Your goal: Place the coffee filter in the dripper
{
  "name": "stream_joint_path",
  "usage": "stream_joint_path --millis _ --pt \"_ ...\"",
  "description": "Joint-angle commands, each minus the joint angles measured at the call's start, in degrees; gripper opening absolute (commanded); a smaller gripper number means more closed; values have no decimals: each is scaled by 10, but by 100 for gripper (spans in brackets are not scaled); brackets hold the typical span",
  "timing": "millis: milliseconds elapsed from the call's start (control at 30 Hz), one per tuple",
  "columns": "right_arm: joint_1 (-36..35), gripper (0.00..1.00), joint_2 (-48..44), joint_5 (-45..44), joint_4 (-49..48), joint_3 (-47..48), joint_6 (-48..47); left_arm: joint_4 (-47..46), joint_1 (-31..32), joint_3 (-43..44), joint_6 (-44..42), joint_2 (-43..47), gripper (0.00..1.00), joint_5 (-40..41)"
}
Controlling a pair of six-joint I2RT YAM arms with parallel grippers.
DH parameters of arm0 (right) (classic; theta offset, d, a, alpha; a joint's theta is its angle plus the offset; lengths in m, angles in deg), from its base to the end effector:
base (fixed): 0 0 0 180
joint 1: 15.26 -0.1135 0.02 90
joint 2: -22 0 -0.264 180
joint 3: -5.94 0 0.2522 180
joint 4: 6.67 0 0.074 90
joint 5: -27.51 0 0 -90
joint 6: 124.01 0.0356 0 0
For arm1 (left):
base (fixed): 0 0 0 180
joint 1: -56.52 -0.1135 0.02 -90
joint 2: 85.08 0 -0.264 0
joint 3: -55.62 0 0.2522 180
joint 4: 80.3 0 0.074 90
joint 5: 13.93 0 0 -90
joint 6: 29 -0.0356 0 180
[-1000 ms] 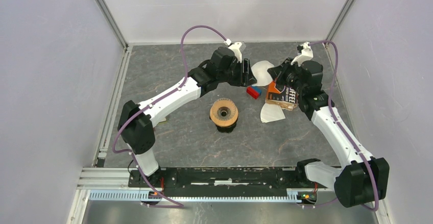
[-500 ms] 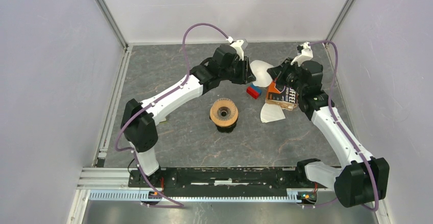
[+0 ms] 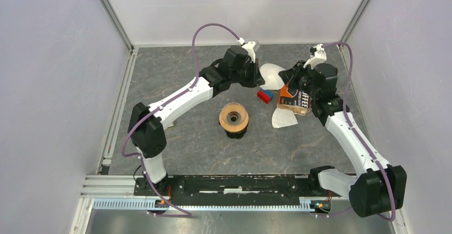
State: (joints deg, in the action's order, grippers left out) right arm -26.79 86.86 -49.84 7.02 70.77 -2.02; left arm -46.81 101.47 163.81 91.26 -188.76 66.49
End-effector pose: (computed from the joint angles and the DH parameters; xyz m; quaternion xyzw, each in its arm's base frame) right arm 0.2588 0.0607 0.3266 0.0719 0.7814 0.3080 0.5380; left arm 0.2996 -0.3075 0.3370 0.1518 0.8461 -0.3657 0.3569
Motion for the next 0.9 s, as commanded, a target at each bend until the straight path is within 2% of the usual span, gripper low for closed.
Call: stream_joint_path --millis 0,167,300,433,500,633,700,867 --pt "-1 16 -15 6 -25 8 -19 13 -1 31 -33 12 2 6" --pt "-3 46 -17 8 -1 38 -51 36 -1 32 -39 20 2 26" --pt "-2 62 -24 15 59 78 -106 68 -1 21 -65 46 2 34" --pt "-2 84 -25 75 125 131 -174 117 -1 8 -116 93 2 34" --pt "-2 87 -22 125 159 154 -205 153 -1 15 -147 112 2 21" --pt "-1 88 -34 183 172 145 -254 294 -3 74 -213 125 2 -38" --pt "-2 88 -38 187 178 136 -276 374 -3 99 -253 130 2 -60" --pt "-1 88 -63 179 158 103 -308 466 -4 78 -325 171 2 -50"
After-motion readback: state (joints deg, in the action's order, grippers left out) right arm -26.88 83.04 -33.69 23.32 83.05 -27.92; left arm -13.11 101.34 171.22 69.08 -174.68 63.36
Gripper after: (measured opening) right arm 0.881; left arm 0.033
